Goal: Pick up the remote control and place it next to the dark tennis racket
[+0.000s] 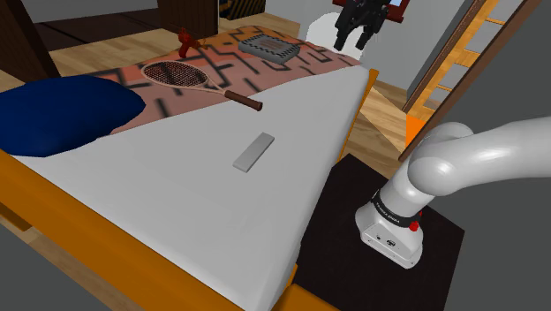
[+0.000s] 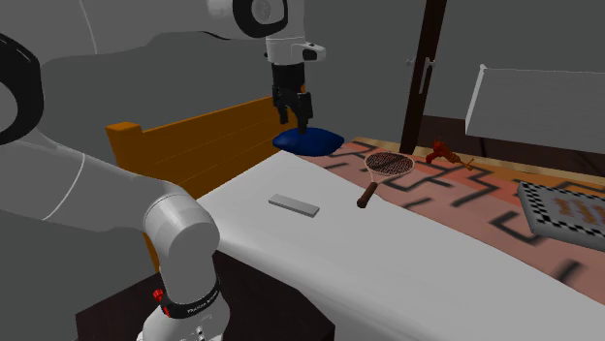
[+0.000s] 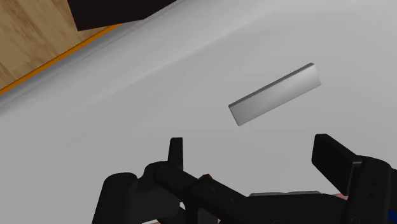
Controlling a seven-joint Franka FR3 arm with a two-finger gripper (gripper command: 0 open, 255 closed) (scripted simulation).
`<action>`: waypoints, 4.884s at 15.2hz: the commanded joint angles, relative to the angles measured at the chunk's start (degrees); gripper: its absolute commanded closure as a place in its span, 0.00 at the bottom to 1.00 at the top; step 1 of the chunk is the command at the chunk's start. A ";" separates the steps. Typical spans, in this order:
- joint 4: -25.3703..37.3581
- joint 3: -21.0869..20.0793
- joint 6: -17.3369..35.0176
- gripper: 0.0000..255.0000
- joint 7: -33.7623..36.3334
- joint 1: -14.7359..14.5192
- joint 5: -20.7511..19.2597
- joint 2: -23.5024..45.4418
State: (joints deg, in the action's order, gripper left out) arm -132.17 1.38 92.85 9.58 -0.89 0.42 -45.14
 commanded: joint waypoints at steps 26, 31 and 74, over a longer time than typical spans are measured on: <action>-13.43 -26.80 43.65 0.00 55.79 7.71 7.06 33.50; -9.16 -29.32 51.12 0.00 71.07 9.54 -0.81 47.02; -6.90 -29.22 43.55 1.00 68.52 9.29 3.28 41.11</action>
State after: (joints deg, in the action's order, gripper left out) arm -139.04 -27.89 137.25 78.57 8.44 3.08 -3.07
